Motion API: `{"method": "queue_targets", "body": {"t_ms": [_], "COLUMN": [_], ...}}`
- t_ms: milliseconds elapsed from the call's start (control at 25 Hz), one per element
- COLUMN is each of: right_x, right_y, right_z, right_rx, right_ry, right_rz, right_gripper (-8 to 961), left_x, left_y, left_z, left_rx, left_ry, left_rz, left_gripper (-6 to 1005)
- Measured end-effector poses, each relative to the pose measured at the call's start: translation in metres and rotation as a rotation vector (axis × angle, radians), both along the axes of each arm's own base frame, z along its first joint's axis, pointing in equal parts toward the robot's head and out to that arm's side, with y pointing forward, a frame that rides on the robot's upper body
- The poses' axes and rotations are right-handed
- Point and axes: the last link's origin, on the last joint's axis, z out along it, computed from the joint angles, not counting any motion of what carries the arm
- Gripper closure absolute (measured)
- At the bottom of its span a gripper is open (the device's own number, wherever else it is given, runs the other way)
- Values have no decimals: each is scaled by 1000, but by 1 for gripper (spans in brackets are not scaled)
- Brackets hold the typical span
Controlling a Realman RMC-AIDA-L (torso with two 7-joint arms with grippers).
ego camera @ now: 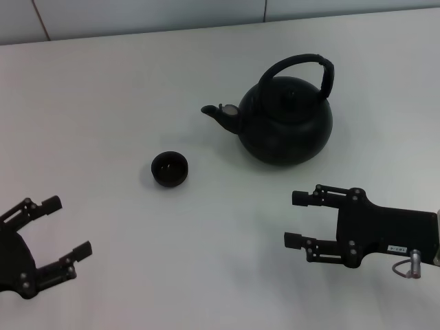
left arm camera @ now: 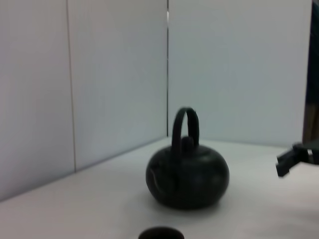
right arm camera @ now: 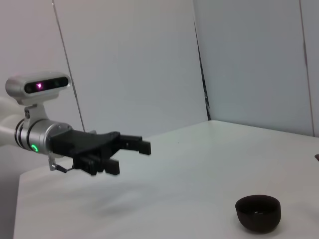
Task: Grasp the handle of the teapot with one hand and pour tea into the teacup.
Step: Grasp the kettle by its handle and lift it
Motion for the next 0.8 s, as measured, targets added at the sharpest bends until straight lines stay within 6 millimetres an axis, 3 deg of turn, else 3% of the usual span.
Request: {"method": "queue_targets", "body": {"t_ms": [360, 800], "right_x": [1, 2], "right_y": [-2, -2], "right_z": [0, 0], "right_rx": [0, 2], "right_ry": [1, -2], "right_rz": [-6, -8], "right_gripper": [281, 283], "left_x": [-13, -11], "left_y": [0, -1], "left_z": [-4, -7], "left_rx": [-9, -15], "left_ry": [93, 84], "left_rz": [39, 31], "left_gripper": [140, 140]}}
